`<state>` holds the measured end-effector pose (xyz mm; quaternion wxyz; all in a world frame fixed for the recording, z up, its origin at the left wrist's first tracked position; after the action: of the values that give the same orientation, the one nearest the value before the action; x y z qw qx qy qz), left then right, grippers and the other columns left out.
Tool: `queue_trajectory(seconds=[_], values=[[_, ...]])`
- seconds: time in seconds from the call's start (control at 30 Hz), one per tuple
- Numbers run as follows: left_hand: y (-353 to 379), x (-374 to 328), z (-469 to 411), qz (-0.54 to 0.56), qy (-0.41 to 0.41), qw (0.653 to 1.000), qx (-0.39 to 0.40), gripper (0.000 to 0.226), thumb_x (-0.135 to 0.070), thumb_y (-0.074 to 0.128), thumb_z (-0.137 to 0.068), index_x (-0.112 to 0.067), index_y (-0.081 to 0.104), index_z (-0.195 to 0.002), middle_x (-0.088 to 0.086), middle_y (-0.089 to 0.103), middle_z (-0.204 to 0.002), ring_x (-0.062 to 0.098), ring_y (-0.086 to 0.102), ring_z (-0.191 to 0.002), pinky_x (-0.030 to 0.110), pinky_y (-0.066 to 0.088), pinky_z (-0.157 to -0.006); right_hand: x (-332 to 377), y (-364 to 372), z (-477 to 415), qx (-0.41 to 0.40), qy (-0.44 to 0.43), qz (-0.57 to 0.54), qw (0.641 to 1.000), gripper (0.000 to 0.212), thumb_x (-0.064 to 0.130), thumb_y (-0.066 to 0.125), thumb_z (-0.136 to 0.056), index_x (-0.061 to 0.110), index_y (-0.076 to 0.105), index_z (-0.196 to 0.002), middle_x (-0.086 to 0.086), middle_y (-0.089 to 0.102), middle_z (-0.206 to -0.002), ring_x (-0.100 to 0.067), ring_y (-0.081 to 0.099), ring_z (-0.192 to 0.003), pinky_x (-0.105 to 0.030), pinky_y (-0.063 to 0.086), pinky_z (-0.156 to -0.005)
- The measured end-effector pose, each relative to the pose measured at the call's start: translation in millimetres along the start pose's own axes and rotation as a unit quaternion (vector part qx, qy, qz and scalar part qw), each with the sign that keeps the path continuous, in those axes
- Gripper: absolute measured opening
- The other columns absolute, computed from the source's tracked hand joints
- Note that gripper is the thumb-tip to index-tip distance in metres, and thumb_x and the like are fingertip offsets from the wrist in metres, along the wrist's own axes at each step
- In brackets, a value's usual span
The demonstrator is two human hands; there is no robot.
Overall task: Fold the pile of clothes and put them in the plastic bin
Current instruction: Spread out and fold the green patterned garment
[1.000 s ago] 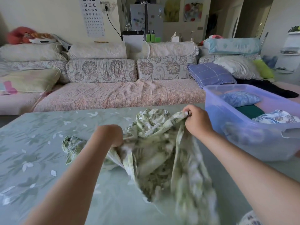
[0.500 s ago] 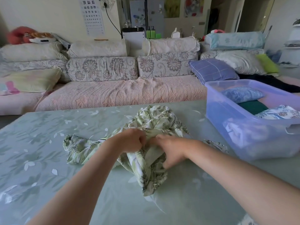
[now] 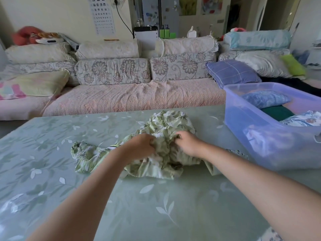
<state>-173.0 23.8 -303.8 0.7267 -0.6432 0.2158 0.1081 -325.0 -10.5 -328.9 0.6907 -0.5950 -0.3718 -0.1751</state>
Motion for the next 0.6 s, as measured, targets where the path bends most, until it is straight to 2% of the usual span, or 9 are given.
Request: queue_trajectory(seconds=[0.07, 0.13, 0.2, 0.27, 0.3, 0.4, 0.47, 0.53, 0.6], values=[[-24, 2, -6, 0.21, -0.013, 0.976, -0.063, 0.029, -0.003, 0.048, -0.088, -0.018, 0.064, -0.106, 0.004, 0.068, -0.088, 0.018, 0.065, -0.079, 0.027, 0.053, -0.064, -2, -15, -8, -0.029, 0.011, -0.087, 0.996, 0.02, 0.018, 0.05, -0.098, 0.01, 0.067, -0.099, -0.01, 0.071, -0.089, -0.026, 0.066, -0.081, -0.036, 0.053, -0.079], [-44, 1, -7, 0.233, -0.018, 0.963, -0.133, 0.024, -0.006, 0.051, -0.089, -0.018, 0.06, -0.107, 0.005, 0.067, -0.091, 0.02, 0.061, -0.078, 0.026, 0.047, -0.058, -3, -30, -8, -0.068, 0.016, -0.071, 0.995, 0.014, 0.019, 0.053, -0.096, 0.015, 0.066, -0.096, -0.008, 0.071, -0.089, -0.024, 0.065, -0.081, -0.035, 0.055, -0.079], [-63, 1, 0, -0.016, -0.028, 0.969, -0.246, 0.027, -0.012, 0.054, -0.09, -0.023, 0.056, -0.114, 0.001, 0.062, -0.1, 0.017, 0.054, -0.081, 0.026, 0.038, -0.054, 5, -50, 3, -0.152, 0.007, 0.107, 0.983, 0.02, 0.012, 0.058, -0.09, 0.024, 0.056, -0.106, 0.003, 0.06, -0.093, -0.019, 0.057, -0.083, -0.03, 0.043, -0.066], [-59, -7, 6, -0.215, -0.002, 0.926, -0.311, 0.034, -0.012, 0.054, -0.09, -0.026, 0.057, -0.121, -0.001, 0.058, -0.115, 0.018, 0.052, -0.095, 0.026, 0.044, -0.063, 39, -59, 21, -0.249, -0.108, 0.29, 0.918, 0.039, -0.002, 0.061, -0.082, 0.021, 0.051, -0.112, 0.002, 0.05, -0.104, -0.02, 0.052, -0.092, -0.026, 0.037, -0.068], [-50, -6, 6, -0.244, 0.004, 0.919, -0.309, 0.036, -0.011, 0.052, -0.09, -0.026, 0.058, -0.122, 0.0, 0.055, -0.119, 0.02, 0.054, -0.098, 0.028, 0.048, -0.065, 58, -55, 32, -0.259, -0.191, 0.299, 0.898, 0.036, -0.005, 0.06, -0.08, 0.018, 0.053, -0.107, 0.001, 0.051, -0.103, -0.022, 0.054, -0.091, -0.022, 0.037, -0.067], [-33, 10, -3, -0.164, -0.038, 0.951, -0.258, 0.036, -0.008, 0.05, -0.091, -0.023, 0.059, -0.122, 0.005, 0.055, -0.113, 0.029, 0.062, -0.088, 0.034, 0.048, -0.059, 78, -19, 41, -0.094, -0.266, 0.179, 0.942, 0.02, 0.013, 0.059, -0.085, 0.017, 0.056, -0.105, 0.004, 0.059, -0.085, -0.024, 0.061, -0.078, -0.026, 0.044, -0.059], [-29, 14, -8, -0.121, -0.042, 0.964, -0.234, 0.033, -0.011, 0.053, -0.092, -0.021, 0.061, -0.122, 0.008, 0.059, -0.11, 0.032, 0.063, -0.09, 0.033, 0.043, -0.063, 67, 9, 38, 0.01, -0.177, 0.217, 0.96, 0.061, 0.048, 0.065, -0.083, 0.02, 0.045, -0.134, 0.002, 0.061, -0.105, -0.024, 0.063, -0.094, -0.034, 0.049, -0.075], [-27, 14, -8, -0.097, -0.013, 0.969, -0.225, 0.034, -0.014, 0.057, -0.091, -0.019, 0.06, -0.124, 0.009, 0.062, -0.112, 0.03, 0.063, -0.092, 0.033, 0.044, -0.066, 42, 23, 35, 0.043, -0.085, 0.333, 0.938, 0.09, 0.069, 0.064, -0.078, 0.02, 0.033, -0.146, -0.003, 0.05, -0.134, -0.03, 0.056, -0.119, -0.041, 0.049, -0.091], [-25, 10, -5, -0.081, 0.018, 0.974, -0.21, 0.039, -0.017, 0.059, -0.09, -0.021, 0.056, -0.129, 0.008, 0.061, -0.119, 0.029, 0.063, -0.096, 0.035, 0.05, -0.072, 37, 25, 32, 0.015, -0.077, 0.358, 0.93, 0.065, 0.061, 0.066, -0.085, 0.017, 0.05, -0.13, -0.002, 0.047, -0.122, -0.029, 0.055, -0.115, -0.042, 0.049, -0.089]])
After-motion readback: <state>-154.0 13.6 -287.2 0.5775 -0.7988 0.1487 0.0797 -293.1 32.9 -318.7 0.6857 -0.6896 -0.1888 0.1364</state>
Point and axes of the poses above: each hand's wrist, its own z-axis away from the middle knuckle, its own y-axis out of the palm, x = y × z, the point moved 10 cm from there along -z, towards the middle knuckle
